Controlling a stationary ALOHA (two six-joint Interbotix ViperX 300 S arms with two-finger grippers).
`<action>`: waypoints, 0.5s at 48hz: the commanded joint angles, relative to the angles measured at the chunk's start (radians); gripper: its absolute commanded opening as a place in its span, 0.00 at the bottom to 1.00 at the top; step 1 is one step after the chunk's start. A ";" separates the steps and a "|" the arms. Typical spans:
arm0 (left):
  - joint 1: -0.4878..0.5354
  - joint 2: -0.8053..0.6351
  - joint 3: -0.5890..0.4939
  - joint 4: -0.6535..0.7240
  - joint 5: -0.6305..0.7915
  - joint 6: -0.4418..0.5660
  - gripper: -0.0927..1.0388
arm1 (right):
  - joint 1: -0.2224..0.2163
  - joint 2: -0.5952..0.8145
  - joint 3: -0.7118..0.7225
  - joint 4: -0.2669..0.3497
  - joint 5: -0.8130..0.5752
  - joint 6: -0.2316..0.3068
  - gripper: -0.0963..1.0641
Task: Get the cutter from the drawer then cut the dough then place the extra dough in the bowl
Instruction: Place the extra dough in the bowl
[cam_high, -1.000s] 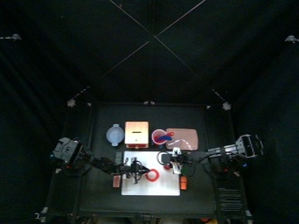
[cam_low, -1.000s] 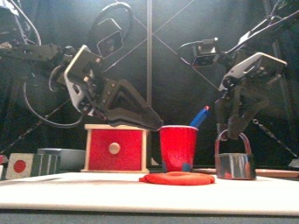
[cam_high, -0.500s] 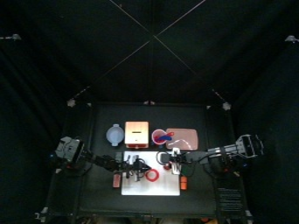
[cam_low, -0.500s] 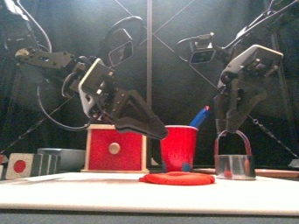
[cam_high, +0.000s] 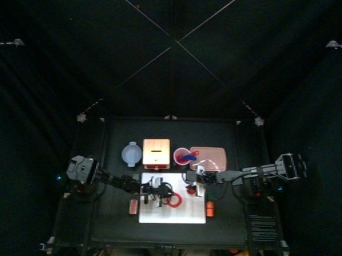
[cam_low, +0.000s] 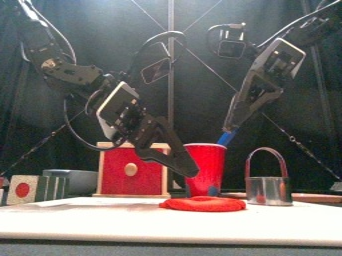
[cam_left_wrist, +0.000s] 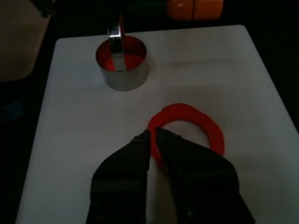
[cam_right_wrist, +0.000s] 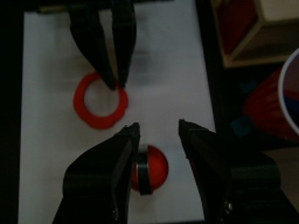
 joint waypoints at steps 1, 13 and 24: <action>0.025 -0.005 -0.026 0.032 0.015 0.000 0.69 | -0.008 -0.029 0.028 0.005 -0.112 0.002 0.77; 0.029 0.020 -0.061 0.054 0.057 0.000 0.75 | -0.008 -0.029 0.081 0.015 -0.167 0.003 0.77; 0.023 0.026 -0.083 0.055 0.112 -0.002 0.75 | -0.008 -0.029 0.089 0.021 -0.166 0.003 0.77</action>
